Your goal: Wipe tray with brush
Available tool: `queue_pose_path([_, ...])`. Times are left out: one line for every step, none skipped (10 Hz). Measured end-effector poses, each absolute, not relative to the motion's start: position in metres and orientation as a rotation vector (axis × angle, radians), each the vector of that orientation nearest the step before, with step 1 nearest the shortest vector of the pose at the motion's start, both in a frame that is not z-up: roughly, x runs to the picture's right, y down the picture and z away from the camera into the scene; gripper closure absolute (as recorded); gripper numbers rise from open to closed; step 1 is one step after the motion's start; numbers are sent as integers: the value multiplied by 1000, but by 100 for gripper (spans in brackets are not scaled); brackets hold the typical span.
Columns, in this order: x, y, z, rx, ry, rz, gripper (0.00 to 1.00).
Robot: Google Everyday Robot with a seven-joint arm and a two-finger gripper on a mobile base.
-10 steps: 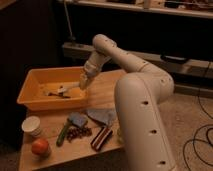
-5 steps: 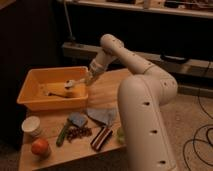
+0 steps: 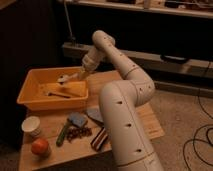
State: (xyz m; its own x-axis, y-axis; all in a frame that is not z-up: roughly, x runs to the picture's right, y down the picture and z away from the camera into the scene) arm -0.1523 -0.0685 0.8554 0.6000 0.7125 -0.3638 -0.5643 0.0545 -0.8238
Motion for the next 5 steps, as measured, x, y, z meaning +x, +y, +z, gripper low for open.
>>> queue_pose_path([-153,-69,858,-1153,-161,1009,100])
queue_pose_path([-150,-68,859,-1135,-178,1077,100])
queue_pose_path([-147,-68,858,-1119,-213,1152,100])
queue_pose_path([-134,-64,856,-1100,-285,1274,100])
queue_pose_path([-132,-63,855,-1099,-319,1318,100])
